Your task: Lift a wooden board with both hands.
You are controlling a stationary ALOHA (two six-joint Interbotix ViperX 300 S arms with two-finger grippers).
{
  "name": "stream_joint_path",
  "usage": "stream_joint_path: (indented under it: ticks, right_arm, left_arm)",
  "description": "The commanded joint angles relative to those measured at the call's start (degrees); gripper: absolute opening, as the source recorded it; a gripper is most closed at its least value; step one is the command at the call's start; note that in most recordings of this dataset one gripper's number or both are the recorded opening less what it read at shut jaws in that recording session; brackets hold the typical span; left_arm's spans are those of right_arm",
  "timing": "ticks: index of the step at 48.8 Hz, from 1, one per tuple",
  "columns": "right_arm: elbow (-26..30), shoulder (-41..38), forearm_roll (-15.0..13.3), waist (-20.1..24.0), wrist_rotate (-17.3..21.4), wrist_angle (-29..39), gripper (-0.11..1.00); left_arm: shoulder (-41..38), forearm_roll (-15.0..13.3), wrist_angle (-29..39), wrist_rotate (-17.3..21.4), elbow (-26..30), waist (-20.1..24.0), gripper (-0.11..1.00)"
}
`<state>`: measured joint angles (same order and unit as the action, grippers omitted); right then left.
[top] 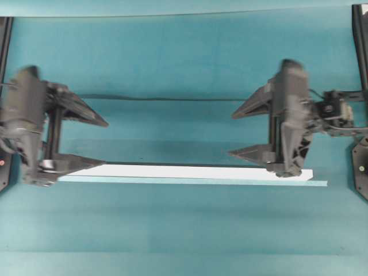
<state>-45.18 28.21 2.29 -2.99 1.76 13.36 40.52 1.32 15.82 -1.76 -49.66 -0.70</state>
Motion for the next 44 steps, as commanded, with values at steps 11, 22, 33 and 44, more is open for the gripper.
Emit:
stream_joint_path:
  ticks: [11, 22, 33, 44]
  right_arm:
    - [-2.64, 5.27, -0.09, 0.0, 0.09, -3.25, 0.93]
    - [-3.96, 7.73, -0.09, 0.0, 0.26, -7.65, 0.93]
    - [-4.22, 8.26, -0.09, 0.26, 0.26, -11.34, 0.93]
    - [-4.13, 8.09, -0.09, 1.14, 0.35, -11.34, 0.93]
  left_arm:
    - [4.04, 0.0, -3.6, 0.26, 0.09, 0.0, 0.96]
    - [4.57, 0.0, -7.73, 0.09, -0.18, 0.0, 0.96]
    - [4.57, 0.0, -10.63, -0.26, -0.18, 0.0, 0.96]
    - [4.66, 0.0, -10.81, -0.26, -0.18, -0.18, 0.96]
